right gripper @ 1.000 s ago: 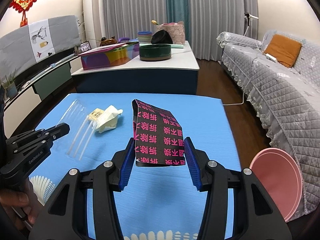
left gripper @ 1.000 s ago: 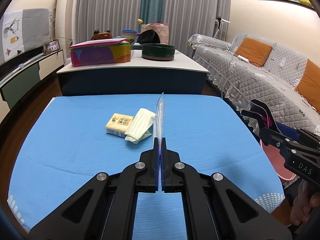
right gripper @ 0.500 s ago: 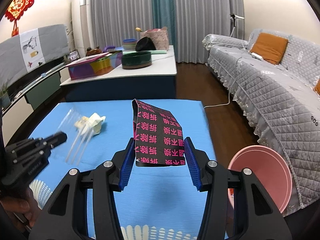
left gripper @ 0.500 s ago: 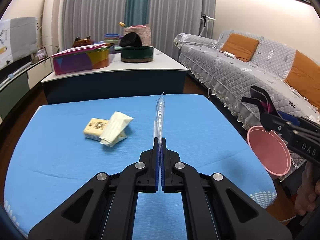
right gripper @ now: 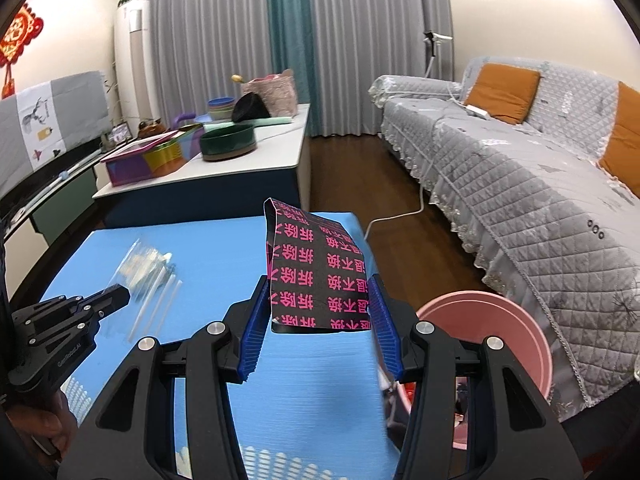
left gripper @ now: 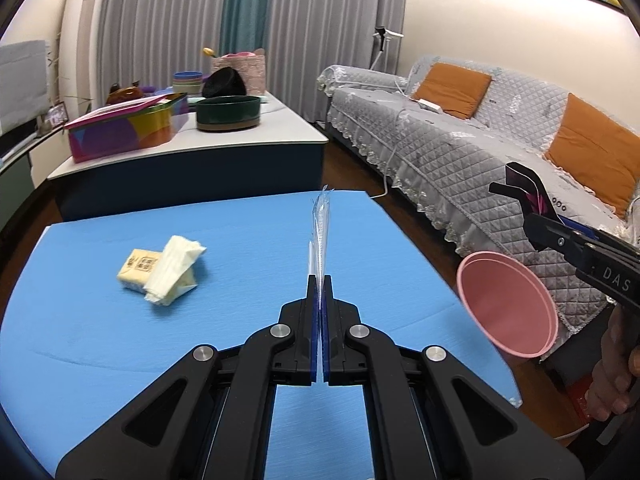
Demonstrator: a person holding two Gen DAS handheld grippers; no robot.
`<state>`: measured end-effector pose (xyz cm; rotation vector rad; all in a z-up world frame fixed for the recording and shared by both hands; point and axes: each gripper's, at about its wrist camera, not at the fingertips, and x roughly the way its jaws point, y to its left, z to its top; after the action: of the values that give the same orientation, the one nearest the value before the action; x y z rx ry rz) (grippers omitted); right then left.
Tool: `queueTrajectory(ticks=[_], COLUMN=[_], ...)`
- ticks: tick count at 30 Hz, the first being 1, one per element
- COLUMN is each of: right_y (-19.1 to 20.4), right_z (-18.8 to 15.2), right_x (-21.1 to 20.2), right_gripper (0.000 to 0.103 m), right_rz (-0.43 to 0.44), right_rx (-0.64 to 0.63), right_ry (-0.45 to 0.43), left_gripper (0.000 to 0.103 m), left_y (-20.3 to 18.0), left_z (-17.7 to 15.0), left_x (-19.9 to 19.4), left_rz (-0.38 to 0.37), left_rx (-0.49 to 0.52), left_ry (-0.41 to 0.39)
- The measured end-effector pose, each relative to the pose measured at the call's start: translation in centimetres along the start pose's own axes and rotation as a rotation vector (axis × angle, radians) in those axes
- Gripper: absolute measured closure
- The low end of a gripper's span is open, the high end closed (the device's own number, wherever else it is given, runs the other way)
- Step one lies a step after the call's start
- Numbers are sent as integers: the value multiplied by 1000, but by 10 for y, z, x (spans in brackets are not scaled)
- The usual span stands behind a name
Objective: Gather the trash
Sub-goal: 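Carry the straws and pink-black packet over the pink bin with both tools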
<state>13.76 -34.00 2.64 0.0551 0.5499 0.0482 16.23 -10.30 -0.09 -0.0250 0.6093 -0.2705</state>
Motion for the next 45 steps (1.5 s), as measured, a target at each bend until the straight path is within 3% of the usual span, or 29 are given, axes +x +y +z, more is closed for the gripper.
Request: queueTrajectory(ticks=[32,45], right_y=[-127,-162], right_z=[3,3], right_x=[-27,-31], right_gripper=[54,54], right_rz=[-190,-247], right_rx=[206,218], right_ry=[-33,-14], left_gripper=[102,102], left_y=[-119,-163], left_z=[44,46], left_x=[33,50], left_rz=[-173,-251], left_rx=[99,164], left_ry=[3,41])
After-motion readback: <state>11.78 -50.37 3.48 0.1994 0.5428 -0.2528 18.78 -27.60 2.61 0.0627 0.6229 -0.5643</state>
